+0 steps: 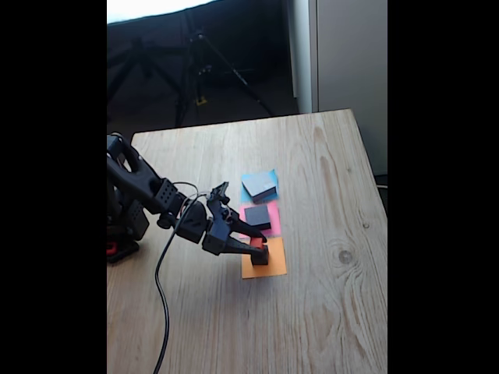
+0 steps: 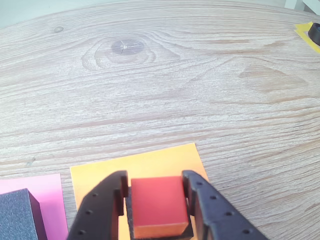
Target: Tower of hanoi
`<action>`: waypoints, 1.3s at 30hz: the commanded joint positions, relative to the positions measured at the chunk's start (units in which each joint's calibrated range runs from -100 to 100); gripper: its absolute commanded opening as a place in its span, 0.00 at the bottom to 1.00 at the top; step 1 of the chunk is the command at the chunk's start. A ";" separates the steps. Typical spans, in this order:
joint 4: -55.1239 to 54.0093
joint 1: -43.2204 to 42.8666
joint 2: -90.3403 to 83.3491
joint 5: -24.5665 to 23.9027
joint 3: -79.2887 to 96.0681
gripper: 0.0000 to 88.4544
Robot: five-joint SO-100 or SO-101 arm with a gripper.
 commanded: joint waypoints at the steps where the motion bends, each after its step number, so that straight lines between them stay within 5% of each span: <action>1: -1.19 -0.30 -0.21 0.87 -2.04 0.15; 11: -1.11 -0.55 -1.19 0.87 -2.31 0.26; 25: 8.12 -5.56 -8.16 0.87 -12.22 0.28; 27: 10.14 -6.65 -9.45 0.87 -13.95 0.26; 31: 18.15 -8.65 -13.61 0.87 -16.13 0.01; 39: 47.61 -12.17 -24.74 0.87 -22.04 0.00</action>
